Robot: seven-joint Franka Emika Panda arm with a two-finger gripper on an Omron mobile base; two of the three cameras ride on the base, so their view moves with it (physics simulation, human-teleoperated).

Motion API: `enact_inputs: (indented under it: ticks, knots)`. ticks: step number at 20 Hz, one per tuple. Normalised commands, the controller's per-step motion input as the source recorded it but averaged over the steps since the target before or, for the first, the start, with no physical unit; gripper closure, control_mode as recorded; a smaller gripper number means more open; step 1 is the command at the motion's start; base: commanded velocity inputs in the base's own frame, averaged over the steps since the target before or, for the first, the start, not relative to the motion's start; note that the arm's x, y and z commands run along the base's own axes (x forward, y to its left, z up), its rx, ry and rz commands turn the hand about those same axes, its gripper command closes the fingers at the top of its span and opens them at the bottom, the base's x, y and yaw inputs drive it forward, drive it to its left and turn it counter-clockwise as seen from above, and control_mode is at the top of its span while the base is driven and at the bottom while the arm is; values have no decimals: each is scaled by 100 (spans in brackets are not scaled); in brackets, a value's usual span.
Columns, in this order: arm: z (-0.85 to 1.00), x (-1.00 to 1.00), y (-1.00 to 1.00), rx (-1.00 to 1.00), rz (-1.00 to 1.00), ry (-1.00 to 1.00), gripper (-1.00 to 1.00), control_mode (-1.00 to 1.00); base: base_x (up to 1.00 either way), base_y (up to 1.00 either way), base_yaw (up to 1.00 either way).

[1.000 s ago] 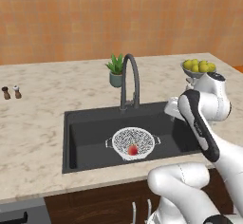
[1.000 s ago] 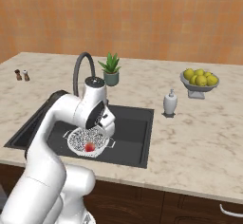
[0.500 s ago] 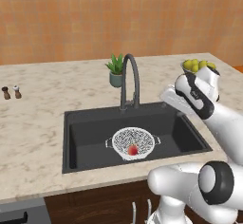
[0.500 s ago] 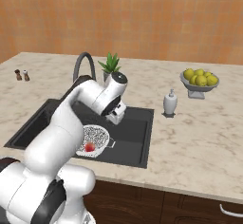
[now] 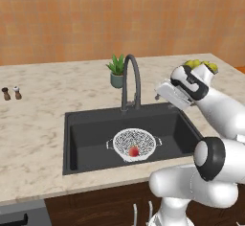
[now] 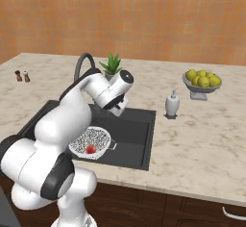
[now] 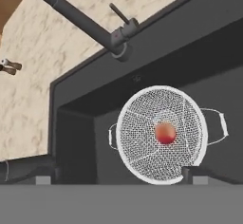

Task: Put the colander in the sink, put the peach in the colander, and turn on the sink faucet and pour water over the colander.

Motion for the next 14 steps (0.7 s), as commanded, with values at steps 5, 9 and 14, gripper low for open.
enact_inputs:
  ticks: [5, 9, 14]
  knots:
    - [-13, 26, 18, 0, 6, -17, -100, -100, 0, 0, 0]
    - [-32, 21, 12, 1, 4, -12, -100, -100, 0, 0, 0]
    - [-31, 46, 5, 5, 3, -6, -100, -100, 0, 0, 0]
